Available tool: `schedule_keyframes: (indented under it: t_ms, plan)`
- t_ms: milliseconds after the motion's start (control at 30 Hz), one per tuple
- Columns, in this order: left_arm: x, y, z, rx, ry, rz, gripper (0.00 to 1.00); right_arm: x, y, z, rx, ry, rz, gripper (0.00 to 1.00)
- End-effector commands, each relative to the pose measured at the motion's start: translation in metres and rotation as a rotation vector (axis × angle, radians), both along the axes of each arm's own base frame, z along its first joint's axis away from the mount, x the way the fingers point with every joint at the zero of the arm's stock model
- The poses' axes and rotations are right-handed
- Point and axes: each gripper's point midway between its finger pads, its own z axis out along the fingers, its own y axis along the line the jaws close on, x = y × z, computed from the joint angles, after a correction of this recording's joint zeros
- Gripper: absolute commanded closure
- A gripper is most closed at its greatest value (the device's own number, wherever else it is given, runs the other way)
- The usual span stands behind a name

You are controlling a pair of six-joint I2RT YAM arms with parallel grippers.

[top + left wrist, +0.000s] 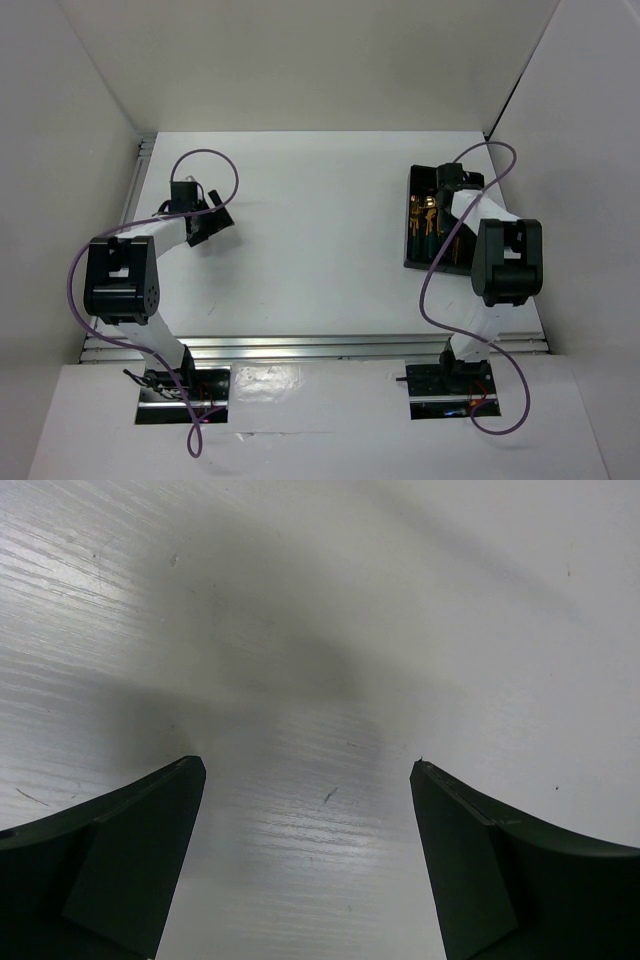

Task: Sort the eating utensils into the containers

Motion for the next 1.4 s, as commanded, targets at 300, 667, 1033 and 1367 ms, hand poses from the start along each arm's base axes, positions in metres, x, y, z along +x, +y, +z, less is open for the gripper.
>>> schedule_keyframes:
  t_ms: [300,667,1033,1367]
  plan:
    - [0.013,0.003,0.006,0.009,-0.031,-0.007,0.01,0.002,-0.014,0.004,-0.066,0.026,-0.026,0.83]
    - [0.013,0.003,0.006,0.009,-0.031,-0.007,0.01,0.006,-0.016,0.020,-0.071,-0.031,-0.064,0.56]
    - [0.014,-0.010,0.011,-0.025,-0.083,-0.086,0.01,0.034,0.033,0.141,0.173,-0.562,0.079,0.08]
    - [0.011,-0.043,0.054,0.041,-0.275,-0.225,0.01,0.000,0.062,0.223,0.262,-0.967,0.234,0.00]
